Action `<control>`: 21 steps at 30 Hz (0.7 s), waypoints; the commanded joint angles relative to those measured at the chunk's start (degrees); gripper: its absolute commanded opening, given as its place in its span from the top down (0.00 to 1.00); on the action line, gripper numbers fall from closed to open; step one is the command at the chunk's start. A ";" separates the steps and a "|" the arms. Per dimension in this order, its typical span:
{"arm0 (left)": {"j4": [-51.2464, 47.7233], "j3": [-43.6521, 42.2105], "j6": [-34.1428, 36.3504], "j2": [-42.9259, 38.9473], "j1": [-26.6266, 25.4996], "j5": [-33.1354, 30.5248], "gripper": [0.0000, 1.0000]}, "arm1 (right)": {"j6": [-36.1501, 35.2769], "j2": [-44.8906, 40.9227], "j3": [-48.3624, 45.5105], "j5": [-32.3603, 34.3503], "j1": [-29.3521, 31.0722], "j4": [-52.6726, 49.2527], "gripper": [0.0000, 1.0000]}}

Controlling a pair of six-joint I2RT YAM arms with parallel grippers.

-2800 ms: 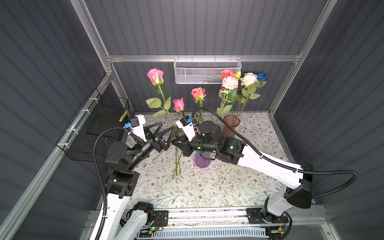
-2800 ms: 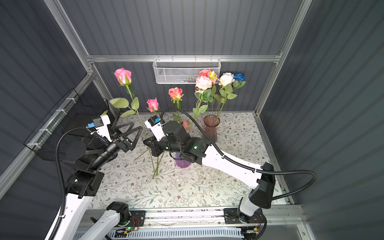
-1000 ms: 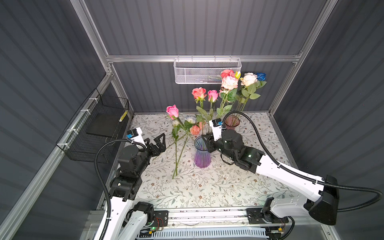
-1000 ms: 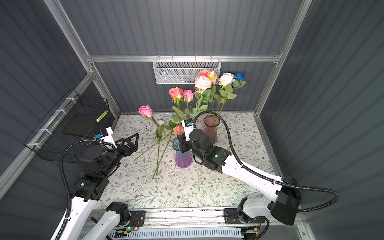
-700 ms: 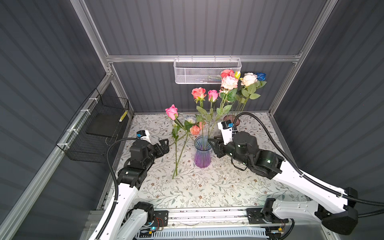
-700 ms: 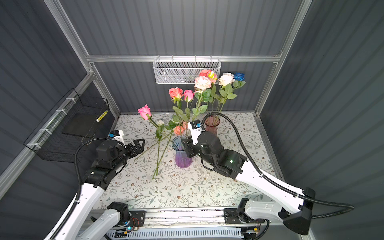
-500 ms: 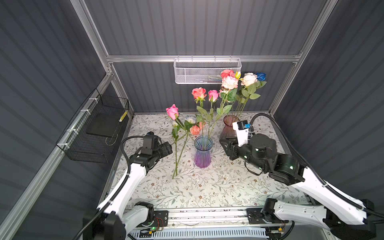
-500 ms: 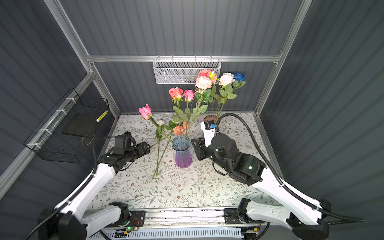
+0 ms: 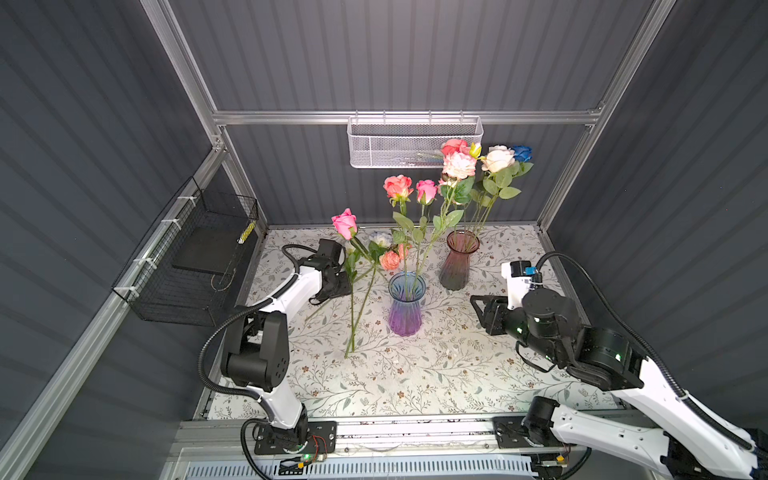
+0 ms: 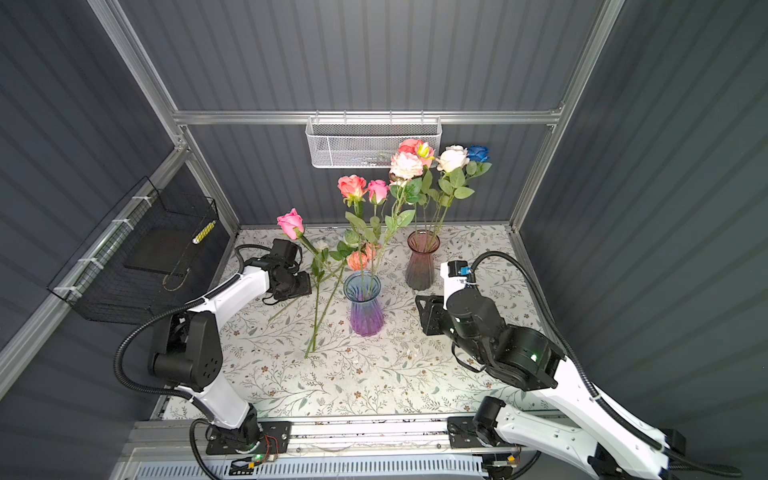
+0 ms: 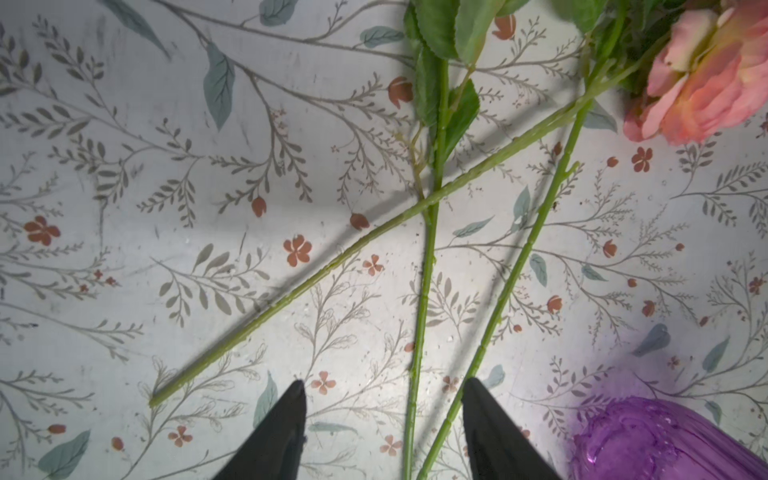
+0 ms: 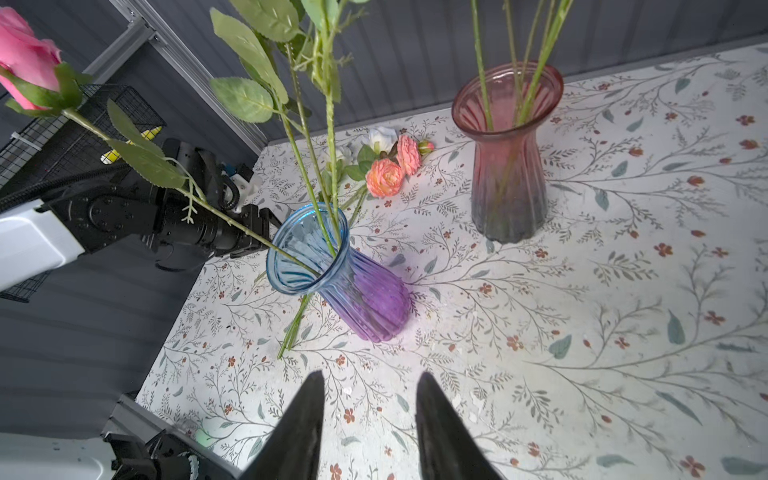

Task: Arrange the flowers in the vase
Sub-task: 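Grasp a pink spray rose stem from the lying bunch with the left gripper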

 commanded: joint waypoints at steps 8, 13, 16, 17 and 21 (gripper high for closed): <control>-0.11 14.37 20.88 15.78 -0.49 -3.24 0.36 | -3.07 -1.37 -2.80 -9.12 -10.98 1.44 0.59; -0.74 14.56 24.04 19.02 -0.40 -1.16 0.33 | -4.50 -1.47 -3.28 -17.74 -17.53 2.91 0.58; -0.68 13.09 23.44 19.71 0.13 0.11 0.33 | -4.94 -1.70 -3.39 -19.84 -18.67 3.01 0.58; -0.62 12.49 22.54 19.76 0.49 0.19 0.34 | -4.91 -1.93 -3.61 -20.03 -18.73 3.08 0.58; 0.12 9.19 19.13 17.69 1.36 1.44 0.56 | -4.15 -3.75 -4.70 -20.63 -18.88 3.55 0.58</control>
